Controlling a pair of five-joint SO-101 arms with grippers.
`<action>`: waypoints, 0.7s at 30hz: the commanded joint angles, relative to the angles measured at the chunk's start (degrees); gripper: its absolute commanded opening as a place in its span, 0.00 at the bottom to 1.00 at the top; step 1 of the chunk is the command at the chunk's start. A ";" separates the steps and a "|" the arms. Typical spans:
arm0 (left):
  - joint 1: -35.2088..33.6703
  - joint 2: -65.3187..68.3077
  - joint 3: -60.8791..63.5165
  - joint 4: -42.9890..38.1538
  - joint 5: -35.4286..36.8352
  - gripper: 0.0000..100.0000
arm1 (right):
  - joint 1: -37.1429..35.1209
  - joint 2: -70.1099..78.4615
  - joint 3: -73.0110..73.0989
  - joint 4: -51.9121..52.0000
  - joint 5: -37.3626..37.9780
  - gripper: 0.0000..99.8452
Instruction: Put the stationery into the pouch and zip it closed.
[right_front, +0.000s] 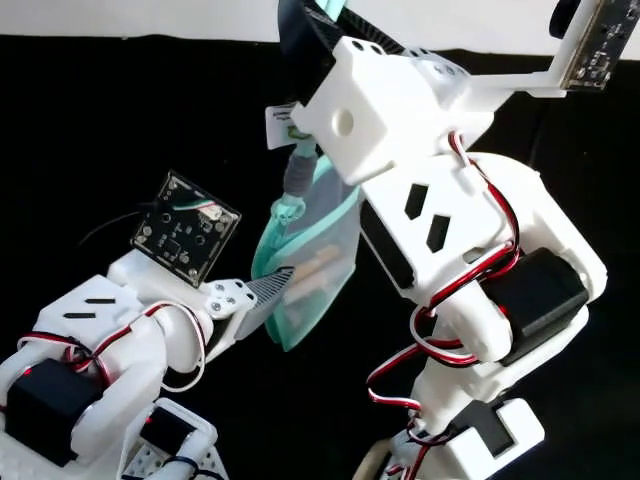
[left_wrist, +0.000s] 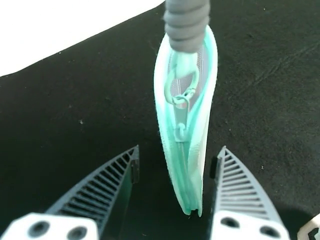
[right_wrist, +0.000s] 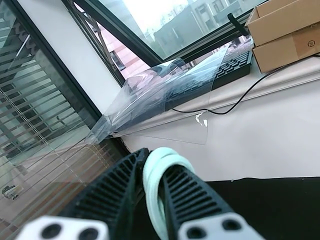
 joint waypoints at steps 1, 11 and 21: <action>0.57 2.68 -1.54 -1.41 0.18 0.25 | -0.04 -0.22 -1.63 -0.04 0.18 0.01; 0.40 8.57 -0.13 -4.92 0.18 0.25 | -0.04 -0.31 -1.71 -0.04 0.26 0.01; 0.48 8.57 0.13 -4.57 0.18 0.14 | -0.04 -0.31 -1.71 -0.04 0.26 0.01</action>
